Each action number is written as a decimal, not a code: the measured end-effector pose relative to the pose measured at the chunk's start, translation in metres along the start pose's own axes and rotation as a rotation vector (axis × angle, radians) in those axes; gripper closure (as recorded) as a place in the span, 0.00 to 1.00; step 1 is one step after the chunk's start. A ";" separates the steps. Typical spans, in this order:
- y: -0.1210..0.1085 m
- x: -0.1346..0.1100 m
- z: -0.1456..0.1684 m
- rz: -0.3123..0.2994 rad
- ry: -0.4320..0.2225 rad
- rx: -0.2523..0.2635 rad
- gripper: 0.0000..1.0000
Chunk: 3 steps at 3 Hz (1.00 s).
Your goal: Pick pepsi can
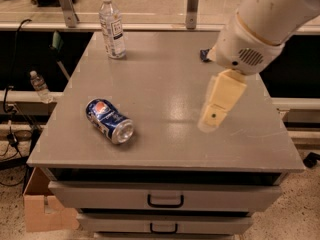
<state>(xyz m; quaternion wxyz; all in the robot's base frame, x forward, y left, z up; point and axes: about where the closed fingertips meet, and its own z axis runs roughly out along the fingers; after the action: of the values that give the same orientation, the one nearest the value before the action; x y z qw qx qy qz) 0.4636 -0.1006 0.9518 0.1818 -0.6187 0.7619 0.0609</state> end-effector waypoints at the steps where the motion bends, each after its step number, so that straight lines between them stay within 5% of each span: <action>1: -0.002 -0.064 0.020 0.023 -0.076 -0.030 0.00; 3: 0.002 -0.091 0.043 0.006 -0.103 -0.079 0.00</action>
Offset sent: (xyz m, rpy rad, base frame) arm 0.0147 0.0546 0.0027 0.0703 0.0132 0.0078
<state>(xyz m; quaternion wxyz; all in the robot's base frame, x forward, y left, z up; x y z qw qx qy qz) 0.4855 -0.0028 0.9433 0.1962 -0.6191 0.7504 0.1233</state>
